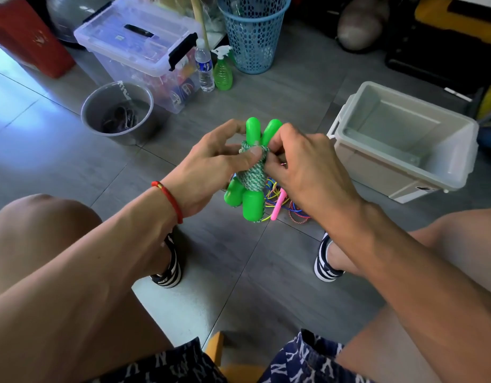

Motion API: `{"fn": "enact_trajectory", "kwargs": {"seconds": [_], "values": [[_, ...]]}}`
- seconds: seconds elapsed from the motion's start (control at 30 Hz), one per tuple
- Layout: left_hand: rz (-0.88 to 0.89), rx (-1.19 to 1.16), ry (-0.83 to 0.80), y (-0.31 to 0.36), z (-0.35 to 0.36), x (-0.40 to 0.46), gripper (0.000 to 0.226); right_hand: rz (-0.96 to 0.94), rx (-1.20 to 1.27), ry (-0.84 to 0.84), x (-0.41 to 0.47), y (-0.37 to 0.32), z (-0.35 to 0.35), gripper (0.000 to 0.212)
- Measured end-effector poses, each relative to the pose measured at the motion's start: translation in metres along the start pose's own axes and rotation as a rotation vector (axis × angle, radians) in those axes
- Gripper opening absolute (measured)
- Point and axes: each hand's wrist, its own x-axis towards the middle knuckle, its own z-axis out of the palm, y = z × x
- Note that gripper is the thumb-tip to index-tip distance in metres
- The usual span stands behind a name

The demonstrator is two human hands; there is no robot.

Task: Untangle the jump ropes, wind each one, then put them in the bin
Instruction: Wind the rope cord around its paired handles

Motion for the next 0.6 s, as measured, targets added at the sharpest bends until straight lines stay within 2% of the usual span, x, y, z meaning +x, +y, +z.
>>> {"fn": "enact_trajectory", "kwargs": {"seconds": [0.13,0.37,0.6], "values": [[0.035,-0.025,0.034,-0.001,-0.001,0.0,0.02,-0.046,-0.015,-0.013,0.003,0.001,-0.006,0.01],[0.117,0.018,0.024,-0.002,0.004,-0.002,0.028,-0.038,0.029,-0.105,0.006,0.006,-0.017,0.016],[0.13,0.072,-0.012,-0.005,0.005,-0.004,0.034,-0.045,0.028,-0.06,-0.001,0.009,-0.012,0.016]]}}
